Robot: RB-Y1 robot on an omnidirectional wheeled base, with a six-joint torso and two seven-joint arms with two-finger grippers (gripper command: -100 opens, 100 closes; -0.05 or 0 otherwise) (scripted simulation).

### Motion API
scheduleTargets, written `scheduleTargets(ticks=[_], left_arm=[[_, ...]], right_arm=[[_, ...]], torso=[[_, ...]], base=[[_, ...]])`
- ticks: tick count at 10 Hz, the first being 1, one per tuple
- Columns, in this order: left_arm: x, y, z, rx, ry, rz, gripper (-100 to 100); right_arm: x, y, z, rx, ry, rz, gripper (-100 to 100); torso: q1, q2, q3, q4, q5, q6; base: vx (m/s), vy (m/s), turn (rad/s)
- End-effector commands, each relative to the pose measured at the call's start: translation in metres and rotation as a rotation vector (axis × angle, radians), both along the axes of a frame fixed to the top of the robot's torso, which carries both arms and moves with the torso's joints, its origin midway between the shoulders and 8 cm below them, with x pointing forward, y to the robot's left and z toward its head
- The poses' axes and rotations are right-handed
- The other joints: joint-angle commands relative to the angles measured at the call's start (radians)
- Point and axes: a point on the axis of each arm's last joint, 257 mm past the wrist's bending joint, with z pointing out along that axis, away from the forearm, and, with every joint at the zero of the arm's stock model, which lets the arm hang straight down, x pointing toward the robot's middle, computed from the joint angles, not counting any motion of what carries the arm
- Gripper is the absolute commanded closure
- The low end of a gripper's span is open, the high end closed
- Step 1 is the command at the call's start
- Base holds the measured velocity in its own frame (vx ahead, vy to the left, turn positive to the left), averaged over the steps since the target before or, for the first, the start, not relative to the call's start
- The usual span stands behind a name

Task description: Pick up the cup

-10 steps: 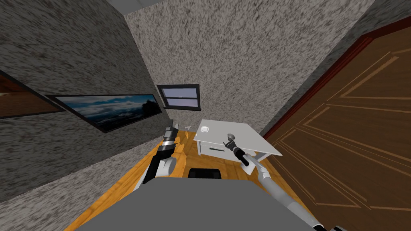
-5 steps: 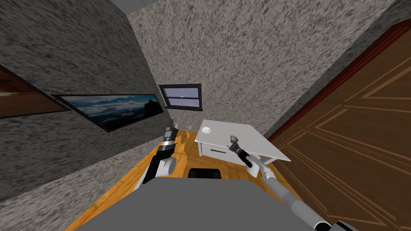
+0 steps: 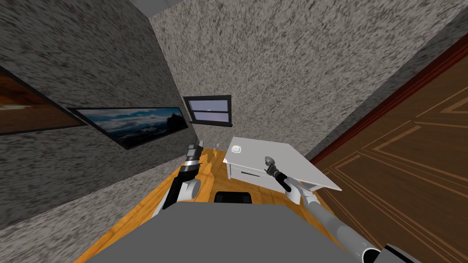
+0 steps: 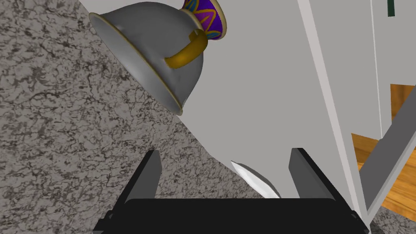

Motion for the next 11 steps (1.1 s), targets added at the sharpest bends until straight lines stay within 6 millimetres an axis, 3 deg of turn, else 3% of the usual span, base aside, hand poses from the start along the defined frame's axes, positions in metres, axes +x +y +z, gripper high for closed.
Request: scheduleTargets(ticks=[1, 2, 7, 8, 9, 10, 11], left_arm=[[0.0, 0.0, 0.0, 0.0, 0.0, 0.0, 0], [0.0, 0.0, 0.0, 0.0, 0.0, 0.0, 0], [0.0, 0.0, 0.0, 0.0, 0.0, 0.0, 0], [0.0, 0.0, 0.0, 0.0, 0.0, 0.0, 0], [0.0, 0.0, 0.0, 0.0, 0.0, 0.0, 0], [0.0, 0.0, 0.0, 0.0, 0.0, 0.0, 0], [0.0, 0.0, 0.0, 0.0, 0.0, 0.0, 0]], right_arm=[[-0.007, -0.02, -0.008, -0.071, 0.029, 0.009, -100], [-0.007, -0.02, -0.008, -0.071, 0.029, 0.009, -100], [-0.035, -0.093, -0.022, -0.312, 0.137, 0.032, -100], [-0.029, -0.084, -0.022, -0.277, 0.12, 0.027, -100], [-0.029, -0.085, -0.022, -0.284, 0.123, 0.029, 0], [-0.032, -0.097, -0.02, -0.291, 0.118, 0.019, -100], [-0.039, -0.103, -0.026, -0.299, 0.13, 0.025, -100]], torso=[[0.0, 0.0, 0.0, 0.0, 0.0, 0.0], [0.0, 0.0, 0.0, 0.0, 0.0, 0.0], [0.0, -0.001, -0.001, 0.0, 0.0, 0.0], [0.0, -0.002, -0.001, 0.0, 0.0, 0.0], [-0.001, 0.0, 0.0, 0.0, 0.0, 0.0], [-0.001, 0.002, 0.001, 0.0, 0.0, 0.0], [0.0, 0.002, 0.001, 0.0, 0.0, 0.0]], base=[[0.044, 0.017, 0.043], [0.031, 0.011, 0.02], [0.054, 0.016, 0.055], [0.034, 0.004, 0.015], [0.006, 0.001, -0.002], [0.016, 0.018, 0.081], [0.027, 0.035, 0.105]])
